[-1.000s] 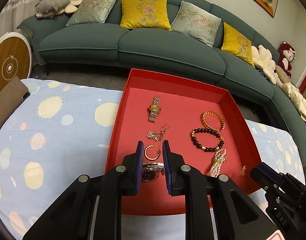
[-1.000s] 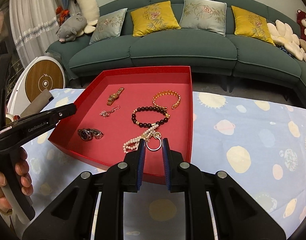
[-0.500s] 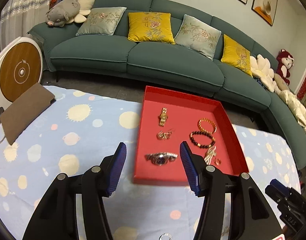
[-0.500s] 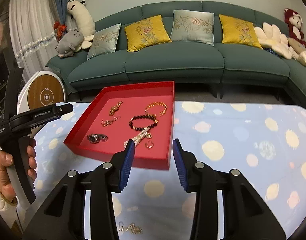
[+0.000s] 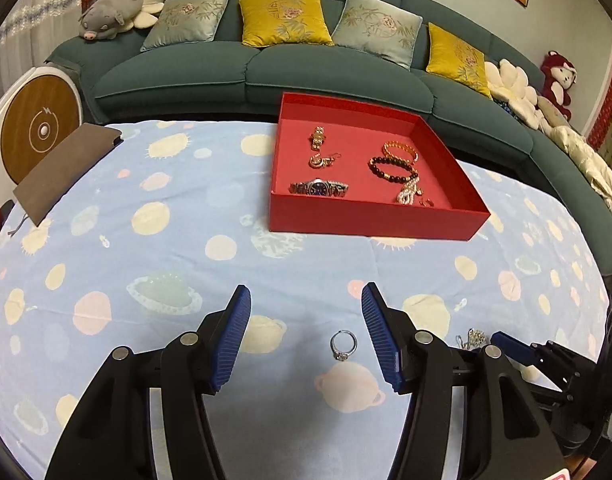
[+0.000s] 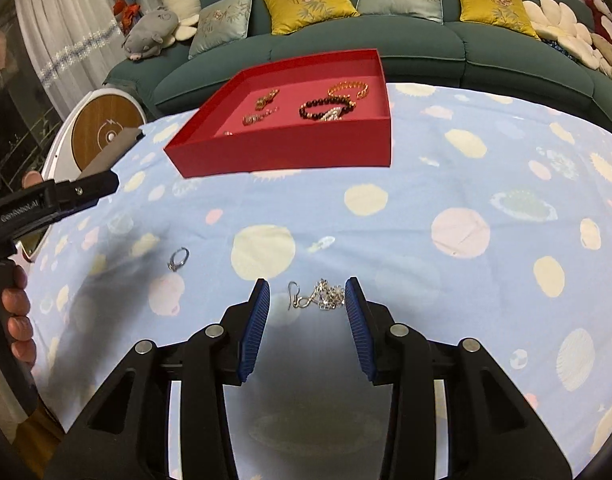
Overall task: Organize jewelry
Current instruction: 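Lower the left gripper onto the silver ring and close it while the right grasps the dangling earring, then carry the ring with the left gripper while the right carries the earring to the tray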
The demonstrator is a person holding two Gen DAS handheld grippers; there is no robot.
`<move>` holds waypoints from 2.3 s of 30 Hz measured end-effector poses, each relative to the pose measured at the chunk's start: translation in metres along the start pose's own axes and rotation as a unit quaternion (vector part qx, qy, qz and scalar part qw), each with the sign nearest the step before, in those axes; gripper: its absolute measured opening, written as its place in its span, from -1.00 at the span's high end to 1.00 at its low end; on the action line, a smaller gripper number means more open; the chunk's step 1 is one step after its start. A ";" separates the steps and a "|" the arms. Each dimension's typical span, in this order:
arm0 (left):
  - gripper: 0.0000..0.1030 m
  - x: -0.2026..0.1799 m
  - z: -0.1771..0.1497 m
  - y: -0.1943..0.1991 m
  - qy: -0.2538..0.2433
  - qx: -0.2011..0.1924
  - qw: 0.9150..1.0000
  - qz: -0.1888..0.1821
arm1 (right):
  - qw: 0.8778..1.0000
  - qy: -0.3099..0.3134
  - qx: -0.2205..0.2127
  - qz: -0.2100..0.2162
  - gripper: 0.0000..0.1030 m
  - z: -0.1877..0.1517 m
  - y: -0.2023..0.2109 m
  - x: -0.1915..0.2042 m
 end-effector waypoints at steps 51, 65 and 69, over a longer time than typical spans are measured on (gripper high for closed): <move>0.67 -0.043 -0.007 0.008 -0.047 -0.005 0.995 -0.084 | 0.998 0.031 -0.050 -0.006 0.81 0.022 0.025 0.001; 0.67 -0.023 0.035 0.021 -0.013 -0.049 0.997 -0.063 | 0.994 0.036 -0.105 0.005 0.81 0.074 0.059 0.010; 0.67 -0.017 0.043 0.021 -0.005 -0.055 0.997 -0.058 | 0.993 0.040 -0.112 0.006 0.81 0.083 0.061 0.015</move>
Point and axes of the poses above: each gripper's, at about its wrist camera, not at the fingertips, and y roughly against the way its jaws point, x to its left, z to its top, the point moved 7 cm from there along -y, roughly the way its jaws point, and after that the axes turned 2 degrees about z, right-handed, at the moved point
